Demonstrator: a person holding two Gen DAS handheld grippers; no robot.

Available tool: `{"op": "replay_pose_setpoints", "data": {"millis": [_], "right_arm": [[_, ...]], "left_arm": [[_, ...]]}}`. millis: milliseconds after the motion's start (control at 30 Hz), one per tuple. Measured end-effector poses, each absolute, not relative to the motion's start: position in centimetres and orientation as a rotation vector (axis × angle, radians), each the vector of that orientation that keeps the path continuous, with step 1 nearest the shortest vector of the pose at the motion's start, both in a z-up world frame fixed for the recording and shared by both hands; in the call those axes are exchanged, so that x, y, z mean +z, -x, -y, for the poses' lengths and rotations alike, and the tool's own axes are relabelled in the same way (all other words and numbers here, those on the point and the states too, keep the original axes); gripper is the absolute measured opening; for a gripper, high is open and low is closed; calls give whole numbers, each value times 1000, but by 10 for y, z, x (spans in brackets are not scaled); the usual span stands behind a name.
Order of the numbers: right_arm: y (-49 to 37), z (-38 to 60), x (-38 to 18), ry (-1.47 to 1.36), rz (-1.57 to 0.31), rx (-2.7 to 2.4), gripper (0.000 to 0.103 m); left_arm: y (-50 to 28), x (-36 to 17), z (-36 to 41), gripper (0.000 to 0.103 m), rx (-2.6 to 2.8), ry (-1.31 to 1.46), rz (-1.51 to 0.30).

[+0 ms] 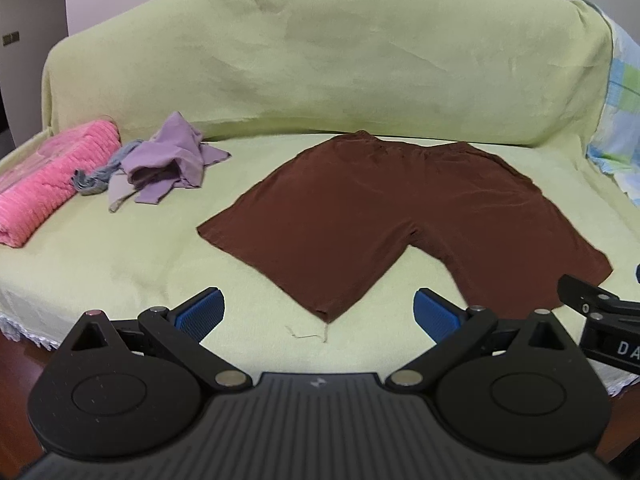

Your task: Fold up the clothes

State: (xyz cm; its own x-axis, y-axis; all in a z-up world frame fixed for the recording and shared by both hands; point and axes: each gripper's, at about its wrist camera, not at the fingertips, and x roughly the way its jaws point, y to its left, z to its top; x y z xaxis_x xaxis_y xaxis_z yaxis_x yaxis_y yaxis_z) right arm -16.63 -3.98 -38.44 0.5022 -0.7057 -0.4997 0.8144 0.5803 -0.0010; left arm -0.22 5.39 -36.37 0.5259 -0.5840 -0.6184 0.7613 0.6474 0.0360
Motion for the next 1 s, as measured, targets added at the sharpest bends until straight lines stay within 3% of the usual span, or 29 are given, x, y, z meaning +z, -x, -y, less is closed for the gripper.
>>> {"op": "replay_pose_setpoints", "data": {"millis": [1000], "right_arm": [[173, 58, -389, -258, -485, -940, 102]], "left_arm": [[8, -368, -26, 102, -833, -354, -590]]}}
